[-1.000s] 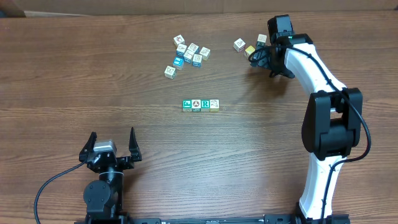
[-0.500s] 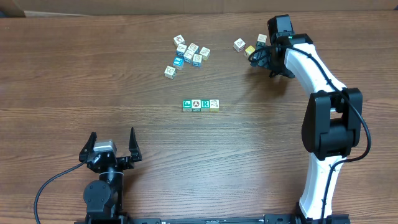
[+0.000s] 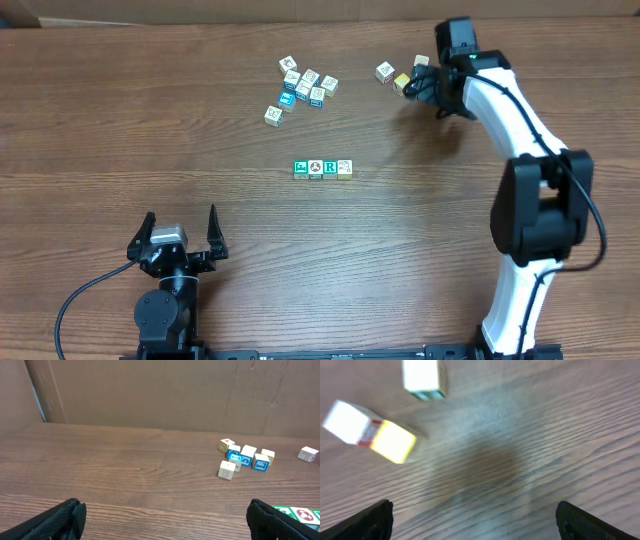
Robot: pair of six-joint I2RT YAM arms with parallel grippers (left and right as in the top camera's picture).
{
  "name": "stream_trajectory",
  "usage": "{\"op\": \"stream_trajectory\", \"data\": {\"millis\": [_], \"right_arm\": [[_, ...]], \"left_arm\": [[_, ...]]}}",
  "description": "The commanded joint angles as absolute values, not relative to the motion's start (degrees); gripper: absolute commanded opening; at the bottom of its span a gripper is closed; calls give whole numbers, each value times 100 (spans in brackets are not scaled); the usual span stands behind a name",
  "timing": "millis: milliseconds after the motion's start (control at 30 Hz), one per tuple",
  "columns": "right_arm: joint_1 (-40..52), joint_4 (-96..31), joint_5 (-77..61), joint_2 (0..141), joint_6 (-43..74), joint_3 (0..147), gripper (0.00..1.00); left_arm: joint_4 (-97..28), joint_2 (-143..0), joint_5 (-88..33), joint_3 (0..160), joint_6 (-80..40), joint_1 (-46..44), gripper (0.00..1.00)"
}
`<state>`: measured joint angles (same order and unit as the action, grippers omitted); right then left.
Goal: Form a horizontal line
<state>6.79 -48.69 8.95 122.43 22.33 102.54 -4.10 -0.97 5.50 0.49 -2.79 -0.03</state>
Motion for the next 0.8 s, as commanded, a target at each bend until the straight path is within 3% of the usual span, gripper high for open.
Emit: {"op": "stream_trajectory", "data": {"millis": [0, 767], "right_arm": [[672, -4827, 897, 11413, 2248, 10232, 100], [674, -4831, 897, 8370, 2248, 10232, 100]], "left_arm": [[-410, -21, 467, 32, -211, -36, 100], [-410, -21, 467, 32, -211, -36, 100]]}}
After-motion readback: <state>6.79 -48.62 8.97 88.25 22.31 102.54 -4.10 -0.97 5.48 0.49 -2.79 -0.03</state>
